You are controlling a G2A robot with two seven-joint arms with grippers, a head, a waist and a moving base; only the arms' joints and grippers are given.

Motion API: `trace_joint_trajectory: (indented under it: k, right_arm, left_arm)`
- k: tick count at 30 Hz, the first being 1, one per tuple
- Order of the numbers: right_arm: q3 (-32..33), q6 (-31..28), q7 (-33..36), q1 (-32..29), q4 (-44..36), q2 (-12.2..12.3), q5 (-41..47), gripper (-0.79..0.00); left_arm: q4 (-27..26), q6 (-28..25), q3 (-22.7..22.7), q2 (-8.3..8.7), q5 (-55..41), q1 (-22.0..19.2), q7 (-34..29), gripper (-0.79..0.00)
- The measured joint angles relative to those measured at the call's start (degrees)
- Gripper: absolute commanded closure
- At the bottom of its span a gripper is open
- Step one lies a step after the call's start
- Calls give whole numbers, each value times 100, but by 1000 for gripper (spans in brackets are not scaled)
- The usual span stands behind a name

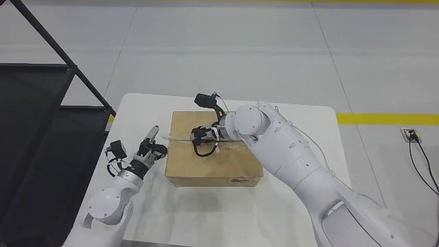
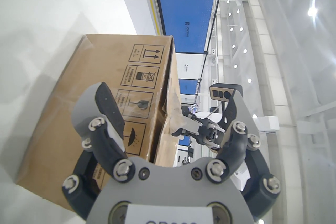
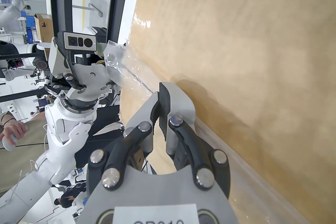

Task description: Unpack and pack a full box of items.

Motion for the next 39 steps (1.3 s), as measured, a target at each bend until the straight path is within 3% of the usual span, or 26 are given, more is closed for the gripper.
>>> trace_joint_trajectory:
  k: [7,17,28,39]
  right_arm:
    - [-118,-81,-246,89,240,-247,31,0]
    - [-308,-168,-367,286,641,-656,37,0]
    - [-429,-306,-693,425,1146,-1077,10,0]
    - [-338,-674,-94,596,1663,-1226,73,0]
  left_arm:
    - [37,-239,-30,-81,-588,59,191,-785]
    - [8,-565,-453,-112,-1086,364,411,-785]
    - [-55,-605,-735,-130,-1251,582,342,-785]
    - [-62,-593,-798,-164,-1238,535,203,-785]
